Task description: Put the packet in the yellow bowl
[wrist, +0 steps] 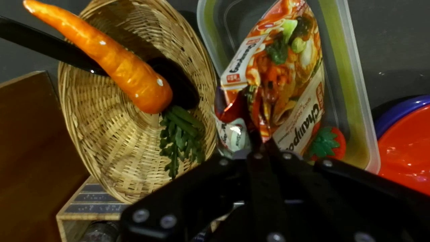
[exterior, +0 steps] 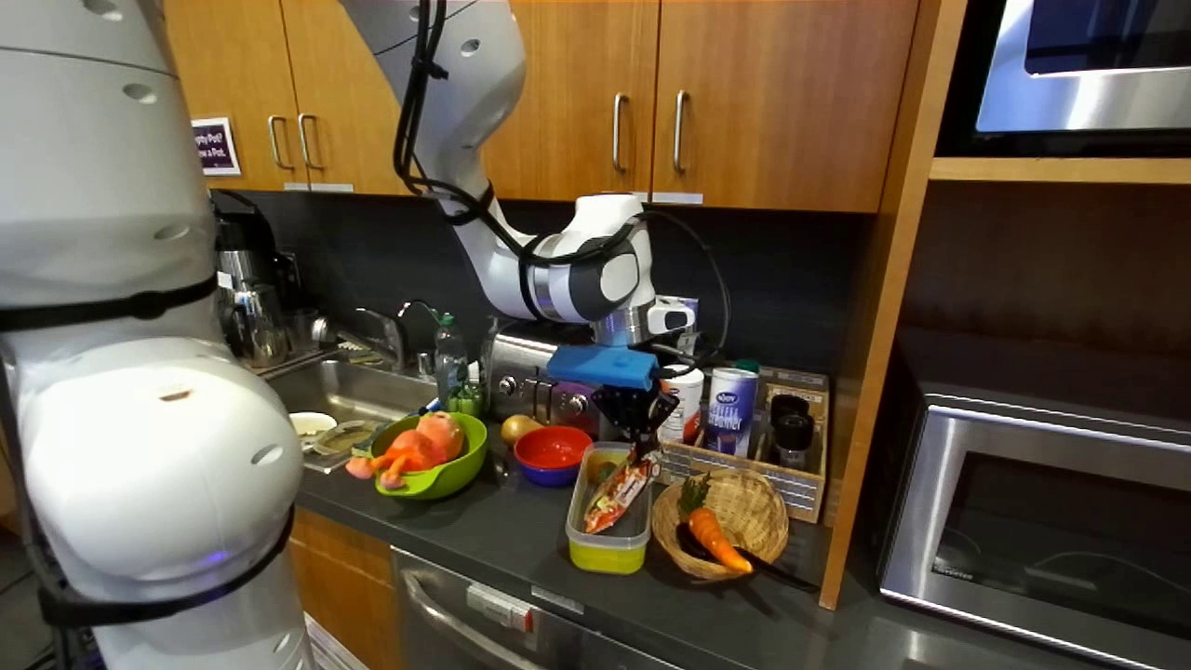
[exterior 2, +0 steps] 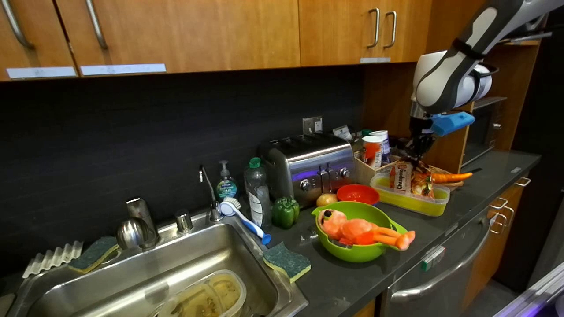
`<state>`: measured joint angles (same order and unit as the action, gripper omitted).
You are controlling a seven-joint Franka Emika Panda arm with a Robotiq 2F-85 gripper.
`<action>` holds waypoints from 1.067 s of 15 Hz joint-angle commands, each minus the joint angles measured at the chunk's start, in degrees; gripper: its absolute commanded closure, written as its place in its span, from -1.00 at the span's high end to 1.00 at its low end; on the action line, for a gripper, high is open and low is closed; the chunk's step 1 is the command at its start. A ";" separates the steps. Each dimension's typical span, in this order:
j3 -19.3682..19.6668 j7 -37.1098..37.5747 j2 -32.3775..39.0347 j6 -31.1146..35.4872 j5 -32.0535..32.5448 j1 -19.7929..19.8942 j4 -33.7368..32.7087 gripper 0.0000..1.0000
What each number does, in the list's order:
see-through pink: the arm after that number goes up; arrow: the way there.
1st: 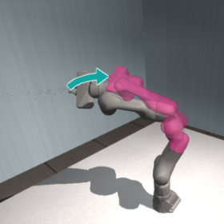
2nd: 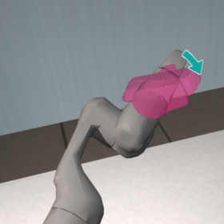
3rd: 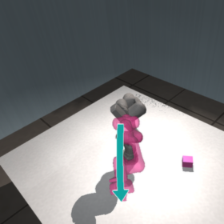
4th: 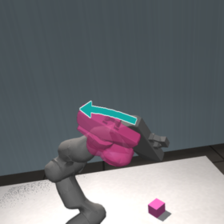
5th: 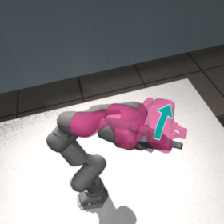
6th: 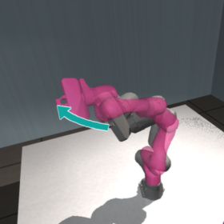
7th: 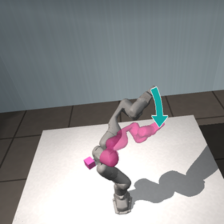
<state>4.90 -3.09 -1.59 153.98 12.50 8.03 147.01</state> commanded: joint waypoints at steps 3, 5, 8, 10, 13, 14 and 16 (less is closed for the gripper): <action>0.40 -0.42 0.66 0.63 -0.52 -0.71 -0.19 -0.24; 0.38 -0.08 0.65 0.60 -0.32 -0.74 -0.16 0.02; 0.28 0.52 0.38 0.45 -0.07 -0.93 -0.06 0.43; 0.16 2.40 -0.52 0.50 0.84 -1.06 0.57 0.71; -0.31 13.30 -3.69 0.74 5.01 -1.17 3.36 1.00; -0.63 17.42 -4.72 0.49 5.58 -1.22 4.27 1.00; -1.61 26.21 -7.52 -1.04 7.09 -1.06 6.68 1.00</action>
<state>4.45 12.03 -3.16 154.09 16.79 6.97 148.97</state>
